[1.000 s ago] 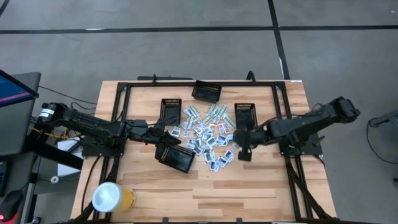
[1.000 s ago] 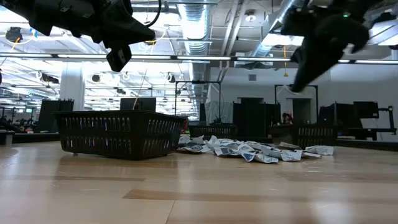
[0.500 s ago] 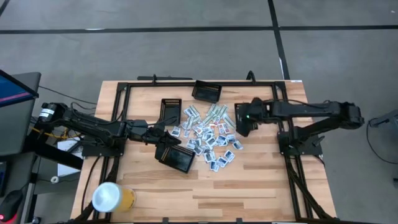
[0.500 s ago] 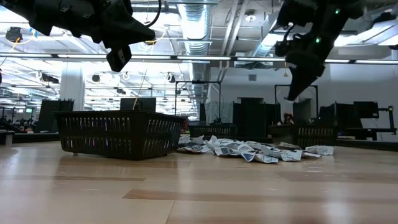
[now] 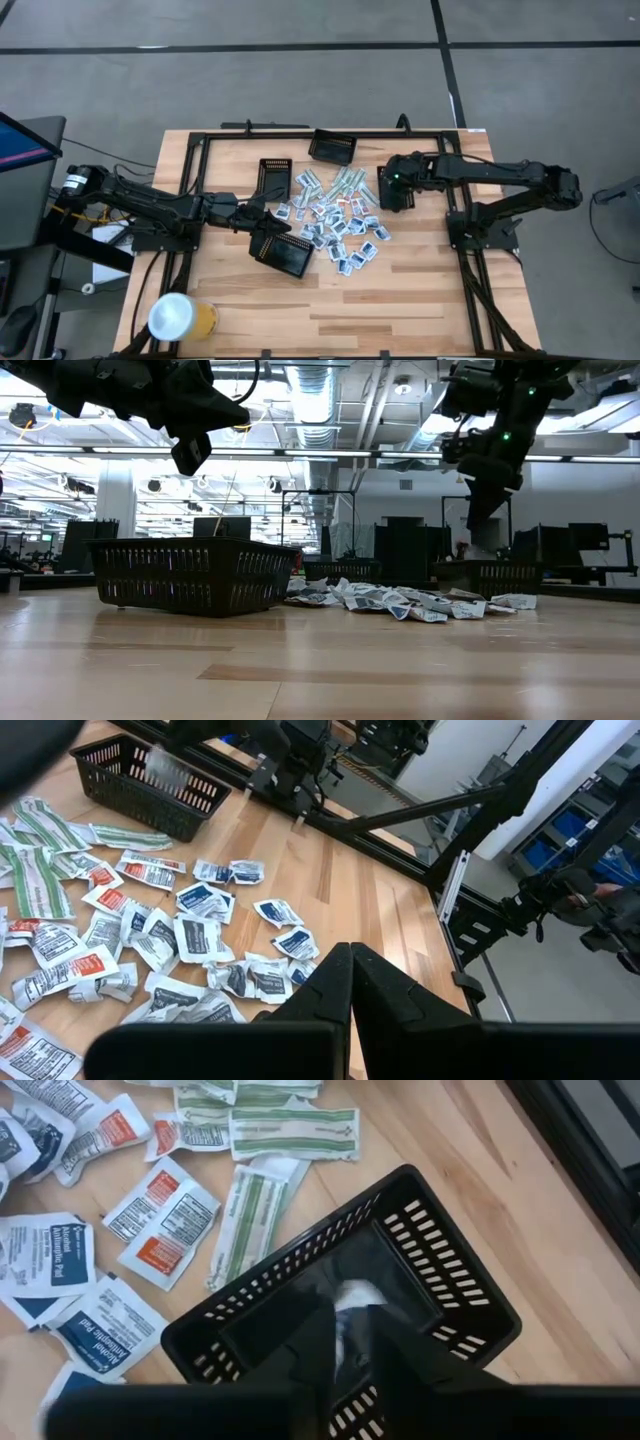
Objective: Pick & Place First Aid Supplies
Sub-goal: Put the white alcohol pad into the right black bin
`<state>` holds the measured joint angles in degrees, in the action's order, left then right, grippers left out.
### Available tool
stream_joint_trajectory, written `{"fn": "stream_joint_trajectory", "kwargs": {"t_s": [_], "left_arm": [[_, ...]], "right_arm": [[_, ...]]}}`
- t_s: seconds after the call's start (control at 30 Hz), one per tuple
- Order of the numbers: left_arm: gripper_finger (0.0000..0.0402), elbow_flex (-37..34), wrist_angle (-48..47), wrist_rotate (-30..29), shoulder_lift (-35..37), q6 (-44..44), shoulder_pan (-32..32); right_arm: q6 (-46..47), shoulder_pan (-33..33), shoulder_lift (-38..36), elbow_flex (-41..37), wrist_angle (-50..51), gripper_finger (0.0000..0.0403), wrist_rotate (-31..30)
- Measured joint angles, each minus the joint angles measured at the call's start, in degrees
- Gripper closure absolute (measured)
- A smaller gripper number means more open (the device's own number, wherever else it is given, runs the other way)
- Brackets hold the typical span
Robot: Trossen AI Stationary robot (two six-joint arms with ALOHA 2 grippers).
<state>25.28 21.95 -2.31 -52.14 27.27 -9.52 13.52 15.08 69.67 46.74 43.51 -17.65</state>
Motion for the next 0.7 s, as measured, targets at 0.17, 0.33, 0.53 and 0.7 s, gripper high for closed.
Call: {"fn": "stream_joint_trajectory", "kwargs": {"t_s": [0.17, 0.33, 0.53, 0.7], "left_arm": [[0.0394, 0.0, 0.0, 0.0, 0.0, 0.0, 0.0], [0.0394, 0.0, 0.0, 0.0, 0.0, 0.0, 0.0], [0.0394, 0.0, 0.0, 0.0, 0.0, 0.0, 0.0], [0.0394, 0.0, 0.0, 0.0, 0.0, 0.0, 0.0]], "right_arm": [[0.0, -0.8, 0.0, 0.0, 1.3, 0.0306, 0.0], [-1.9, -2.9, 0.0, 0.0, 0.8, 0.0295, 2.1], [-9.2, -10.1, 0.0, 0.0, -2.4, 0.0301, 11.7], [-9.6, -16.5, 0.0, 0.0, -1.9, 0.0307, 11.9]]}}
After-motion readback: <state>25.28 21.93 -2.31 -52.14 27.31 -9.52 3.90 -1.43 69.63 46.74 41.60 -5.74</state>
